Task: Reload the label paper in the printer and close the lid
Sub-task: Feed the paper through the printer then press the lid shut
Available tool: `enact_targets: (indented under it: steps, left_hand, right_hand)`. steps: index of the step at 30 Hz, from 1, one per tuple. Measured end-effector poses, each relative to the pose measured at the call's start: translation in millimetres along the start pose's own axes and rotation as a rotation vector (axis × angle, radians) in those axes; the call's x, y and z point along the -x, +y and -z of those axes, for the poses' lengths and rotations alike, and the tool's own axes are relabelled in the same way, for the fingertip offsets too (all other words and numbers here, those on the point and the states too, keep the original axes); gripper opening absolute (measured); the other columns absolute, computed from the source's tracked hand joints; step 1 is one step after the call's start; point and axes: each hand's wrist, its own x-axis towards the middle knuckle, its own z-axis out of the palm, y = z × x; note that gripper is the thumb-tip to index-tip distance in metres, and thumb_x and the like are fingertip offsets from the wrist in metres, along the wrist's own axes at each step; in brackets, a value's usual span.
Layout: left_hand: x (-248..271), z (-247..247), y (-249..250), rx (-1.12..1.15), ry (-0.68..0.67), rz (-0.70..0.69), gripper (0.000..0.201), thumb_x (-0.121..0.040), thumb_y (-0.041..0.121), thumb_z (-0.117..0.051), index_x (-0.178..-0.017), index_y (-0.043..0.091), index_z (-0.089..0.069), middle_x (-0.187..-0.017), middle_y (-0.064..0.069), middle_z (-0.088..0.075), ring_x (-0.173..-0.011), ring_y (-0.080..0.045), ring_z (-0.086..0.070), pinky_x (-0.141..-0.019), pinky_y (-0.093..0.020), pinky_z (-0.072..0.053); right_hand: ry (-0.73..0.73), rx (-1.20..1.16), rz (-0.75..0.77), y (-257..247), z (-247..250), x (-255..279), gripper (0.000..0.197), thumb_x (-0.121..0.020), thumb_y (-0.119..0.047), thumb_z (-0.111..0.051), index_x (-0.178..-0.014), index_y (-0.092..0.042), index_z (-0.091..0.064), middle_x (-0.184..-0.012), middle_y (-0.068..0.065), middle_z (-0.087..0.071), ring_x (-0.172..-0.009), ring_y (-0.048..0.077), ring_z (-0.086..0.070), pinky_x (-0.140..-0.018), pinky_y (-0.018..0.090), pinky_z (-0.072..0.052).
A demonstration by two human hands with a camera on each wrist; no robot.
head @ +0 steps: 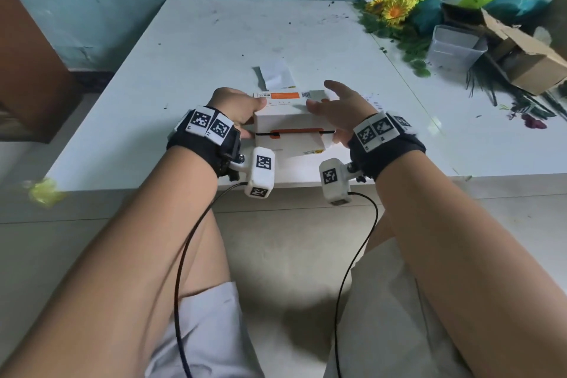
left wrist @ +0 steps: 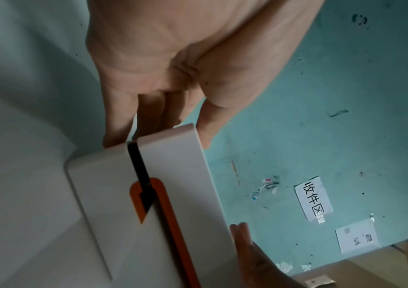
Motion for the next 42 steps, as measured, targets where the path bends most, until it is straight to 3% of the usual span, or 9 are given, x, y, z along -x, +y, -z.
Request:
enact_targets:
  steps: [3, 6, 11, 15, 22, 27, 31, 36, 42]
  left_hand:
    - [-2.7, -2.5, -0.4, 0.103, 0.014, 0.004, 0.019, -0.089, 0.011, -0.085, -0.077, 0.01, -0.07, -0.123, -0.027, -0.074, -0.114, -0.04, -0.074, -0.088, -0.065, -0.062]
    - [-3.3, -6.3, -2.9, 0.117, 0.027, 0.005, 0.015, -0.094, 0.014, -0.082, -0.082, 0.014, -0.073, -0.118, -0.02, -0.077, -0.108, -0.033, -0.076, -0.091, -0.06, -0.063]
    - [-5.4, -7.9, -5.1, 0.082, 0.012, -0.005, 0.015, -0.096, 0.023, -0.081, -0.09, 0.014, -0.071, -0.107, -0.011, -0.078, -0.099, -0.025, -0.077, -0.092, -0.049, -0.064]
    - [-9.2, -3.3, -4.0, 0.045, 0.018, -0.018, 0.021, -0.088, 0.03, -0.086, -0.093, 0.015, -0.073, -0.12, -0.017, -0.077, -0.111, -0.032, -0.076, -0.097, -0.055, -0.062]
    - [-13.1, -23.7, -20.5, -0.128, 0.115, -0.158, 0.048, -0.106, 0.042, -0.057, -0.093, -0.001, -0.074, -0.097, -0.019, -0.078, -0.081, -0.029, -0.065, -0.078, -0.039, -0.057]
    - [-15.9, -20.9, -23.2, -0.107, 0.044, -0.166, 0.04, -0.095, 0.053, -0.065, -0.079, 0.015, -0.065, -0.071, -0.001, -0.057, -0.07, -0.021, -0.052, -0.068, -0.033, -0.049]
    - [-10.5, -25.8, -30.9, -0.087, -0.051, -0.224, 0.035, -0.093, 0.046, -0.075, -0.118, 0.02, -0.079, -0.101, 0.014, -0.078, -0.096, -0.008, -0.072, -0.092, -0.026, -0.054]
    - [-13.6, -20.1, -25.8, 0.034, -0.072, -0.084, 0.05, -0.074, 0.063, -0.069, -0.101, 0.022, -0.077, -0.109, -0.002, -0.079, -0.096, -0.033, -0.074, -0.099, -0.042, -0.056]
    - [-18.5, -18.3, -23.7, 0.062, -0.085, -0.05, 0.044, -0.079, 0.064, -0.06, -0.102, 0.028, -0.071, -0.11, -0.002, -0.071, -0.099, -0.025, -0.066, -0.096, -0.042, -0.048]
  right_hand:
    - [0.02, -0.027, 0.001, 3.8, -2.9, -3.3, 0.076, -0.101, -0.041, -0.075, -0.167, -0.03, -0.039, -0.164, -0.002, -0.051, -0.122, 0.021, -0.059, -0.102, 0.037, -0.058]
    - [0.042, -0.053, -0.028, 9.3, -4.2, -14.6, 0.086, -0.098, -0.046, -0.078, -0.169, -0.023, -0.034, -0.168, 0.003, -0.044, -0.143, 0.027, -0.054, -0.12, 0.047, -0.05]
    - [0.003, -0.151, -0.059, 19.3, -5.4, -32.8, 0.061, -0.096, -0.045, -0.079, -0.14, -0.005, -0.062, -0.112, 0.004, -0.059, -0.1, 0.023, -0.058, -0.084, 0.035, -0.049]
    - [0.017, -0.144, -0.032, 23.1, -9.9, -46.5, 0.034, -0.099, -0.046, -0.067, -0.099, -0.013, -0.058, -0.092, 0.004, -0.05, -0.088, 0.025, -0.049, -0.082, 0.04, -0.041]
    - [0.083, -0.14, 0.009, 32.6, -24.0, -53.5, 0.06, -0.101, -0.059, -0.047, -0.133, -0.01, -0.064, -0.103, -0.005, -0.053, -0.097, 0.021, -0.05, -0.081, 0.034, -0.041]
    - [0.033, -0.265, -0.034, 30.3, -23.8, -47.5, 0.025, -0.105, -0.037, -0.045, -0.091, -0.02, -0.055, -0.091, 0.001, -0.054, -0.086, 0.021, -0.05, -0.082, 0.039, -0.038]
    - [0.007, -0.455, -0.089, 32.5, -26.4, -41.6, 0.021, -0.088, -0.041, -0.058, -0.097, -0.023, -0.066, -0.108, 0.007, -0.062, -0.099, 0.026, -0.057, -0.093, 0.042, -0.047]
    - [0.002, -0.623, -0.164, 29.9, -19.5, -34.0, 0.027, -0.081, -0.032, -0.058, -0.102, -0.016, -0.063, -0.108, 0.012, -0.06, -0.096, 0.028, -0.056, -0.089, 0.042, -0.045]
    - [-0.113, -0.752, -0.152, 33.7, -15.2, -30.6, 0.022, -0.094, -0.024, -0.052, -0.111, -0.012, -0.06, -0.111, 0.014, -0.059, -0.095, 0.03, -0.057, -0.086, 0.041, -0.047]
